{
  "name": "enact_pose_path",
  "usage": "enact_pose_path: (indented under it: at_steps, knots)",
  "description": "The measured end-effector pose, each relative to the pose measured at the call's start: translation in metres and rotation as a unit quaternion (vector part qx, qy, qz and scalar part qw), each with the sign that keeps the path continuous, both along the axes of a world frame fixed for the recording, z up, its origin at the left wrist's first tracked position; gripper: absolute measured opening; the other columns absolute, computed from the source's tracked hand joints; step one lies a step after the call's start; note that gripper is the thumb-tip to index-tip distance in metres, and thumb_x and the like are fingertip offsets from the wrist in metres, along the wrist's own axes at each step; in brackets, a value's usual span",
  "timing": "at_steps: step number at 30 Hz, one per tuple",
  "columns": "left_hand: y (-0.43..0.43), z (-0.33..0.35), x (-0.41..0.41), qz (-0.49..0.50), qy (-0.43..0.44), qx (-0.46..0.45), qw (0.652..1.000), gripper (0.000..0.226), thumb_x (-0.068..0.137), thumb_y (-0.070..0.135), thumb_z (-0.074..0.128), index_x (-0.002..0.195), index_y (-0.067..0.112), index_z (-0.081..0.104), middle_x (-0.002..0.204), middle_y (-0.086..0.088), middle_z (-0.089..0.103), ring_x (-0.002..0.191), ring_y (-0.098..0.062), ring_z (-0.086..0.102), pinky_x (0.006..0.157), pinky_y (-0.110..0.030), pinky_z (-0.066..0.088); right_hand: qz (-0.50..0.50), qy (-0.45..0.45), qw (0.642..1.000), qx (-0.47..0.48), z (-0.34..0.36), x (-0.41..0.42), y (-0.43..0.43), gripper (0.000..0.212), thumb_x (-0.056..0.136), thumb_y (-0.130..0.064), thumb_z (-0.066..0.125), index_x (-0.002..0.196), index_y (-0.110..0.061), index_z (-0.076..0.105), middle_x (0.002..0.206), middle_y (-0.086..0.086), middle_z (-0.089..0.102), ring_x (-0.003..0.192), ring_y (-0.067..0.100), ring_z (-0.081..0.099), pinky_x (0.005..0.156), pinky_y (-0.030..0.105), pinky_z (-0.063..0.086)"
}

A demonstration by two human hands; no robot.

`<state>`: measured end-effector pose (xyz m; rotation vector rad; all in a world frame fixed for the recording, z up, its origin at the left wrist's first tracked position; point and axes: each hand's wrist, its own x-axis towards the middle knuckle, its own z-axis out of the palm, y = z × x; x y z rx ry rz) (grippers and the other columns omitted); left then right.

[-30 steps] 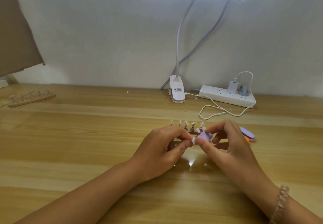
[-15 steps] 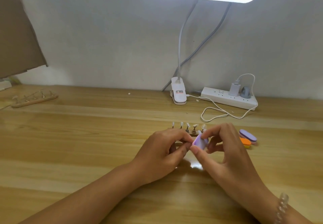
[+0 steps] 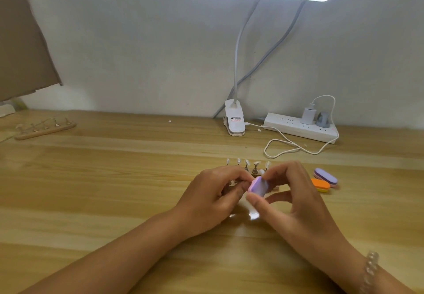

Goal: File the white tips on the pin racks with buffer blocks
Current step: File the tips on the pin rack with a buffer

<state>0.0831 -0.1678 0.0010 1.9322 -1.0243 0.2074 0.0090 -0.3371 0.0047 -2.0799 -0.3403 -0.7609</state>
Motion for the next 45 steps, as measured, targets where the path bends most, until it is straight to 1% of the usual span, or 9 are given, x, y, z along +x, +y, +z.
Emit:
enact_pose_path:
  at_steps: [3,8,13,18,25,30,35,40,45]
  knots:
    - [0.0,-0.001,-0.001,-0.001,-0.008,0.005,1.0,0.01,0.096,0.018,0.061,0.097,0.018,0.07,0.076,0.023,0.059,0.056,-0.001,0.052,0.056,-0.02,0.036,-0.034,0.03,0.998,0.053,0.003,0.002,-0.006,0.031,0.075,-0.033,0.077,0.095,-0.02,0.056,0.096,-0.007,0.059,0.091,0.007,0.062,0.067,0.016,0.053]
    - [0.002,0.001,0.0,-0.002,-0.005,0.019,1.0,0.02,0.091,0.014,0.054,0.102,0.016,0.071,0.088,0.012,0.068,0.076,-0.01,0.061,0.063,-0.034,0.048,0.016,-0.023,0.998,-0.056,-0.001,-0.003,0.004,0.028,0.08,-0.026,0.078,0.095,-0.021,0.055,0.097,-0.01,0.055,0.092,0.013,0.061,0.068,0.019,0.053]
    - [0.0,0.001,-0.001,-0.006,-0.005,0.007,1.0,0.013,0.097,0.016,0.06,0.095,0.024,0.069,0.075,0.026,0.058,0.059,0.0,0.052,0.057,-0.018,0.035,-0.03,0.028,0.998,0.047,0.003,0.002,-0.006,0.03,0.075,-0.035,0.076,0.093,-0.021,0.057,0.095,-0.007,0.059,0.091,0.007,0.061,0.065,0.016,0.052]
    - [0.001,0.002,-0.003,-0.016,-0.001,0.031,0.999,0.021,0.09,0.012,0.05,0.097,0.021,0.068,0.082,0.02,0.061,0.07,-0.001,0.055,0.061,-0.026,0.042,0.029,-0.029,0.997,-0.061,-0.001,-0.004,0.006,0.03,0.079,-0.033,0.076,0.097,-0.02,0.056,0.097,-0.008,0.054,0.09,0.013,0.06,0.064,0.02,0.053]
    - [0.0,0.003,-0.003,-0.011,-0.017,0.036,0.999,0.016,0.096,0.013,0.056,0.094,0.022,0.068,0.071,0.029,0.056,0.059,0.001,0.051,0.058,-0.02,0.034,-0.011,0.034,0.998,0.048,0.002,0.001,-0.005,0.032,0.075,-0.029,0.08,0.094,-0.023,0.054,0.094,-0.002,0.059,0.084,0.012,0.061,0.062,0.02,0.053]
    - [0.0,0.001,-0.001,-0.014,-0.014,0.022,1.0,0.019,0.092,0.013,0.054,0.1,0.02,0.07,0.08,0.024,0.061,0.065,0.004,0.055,0.06,-0.02,0.038,0.017,-0.015,0.998,-0.052,-0.001,-0.004,0.003,0.033,0.077,-0.035,0.078,0.094,-0.022,0.053,0.095,-0.008,0.055,0.085,0.012,0.06,0.06,0.021,0.052]
    - [0.0,0.0,0.0,-0.001,-0.027,0.009,1.0,0.012,0.096,0.012,0.059,0.093,0.019,0.068,0.071,0.03,0.056,0.055,0.004,0.05,0.055,-0.011,0.03,-0.038,0.031,0.998,0.042,0.003,0.001,-0.005,0.034,0.073,-0.042,0.074,0.093,-0.023,0.055,0.092,-0.005,0.059,0.081,0.012,0.06,0.059,0.018,0.051]
    - [0.001,-0.001,0.001,-0.004,-0.019,0.019,1.0,0.016,0.093,0.014,0.055,0.098,0.02,0.069,0.078,0.02,0.06,0.06,-0.002,0.052,0.057,-0.022,0.037,0.002,-0.006,1.0,-0.029,-0.001,-0.003,0.005,0.031,0.08,-0.033,0.079,0.093,-0.025,0.052,0.094,-0.006,0.056,0.083,0.013,0.061,0.059,0.019,0.051]
    - [-0.001,0.0,-0.001,-0.02,-0.004,-0.007,1.0,0.012,0.097,0.017,0.056,0.095,0.023,0.066,0.084,0.014,0.07,0.048,-0.003,0.047,0.052,-0.015,0.034,-0.057,0.069,0.993,0.077,0.005,0.005,-0.011,0.038,0.07,-0.049,0.072,0.093,-0.024,0.055,0.093,-0.006,0.064,0.078,0.008,0.062,0.058,0.018,0.047]
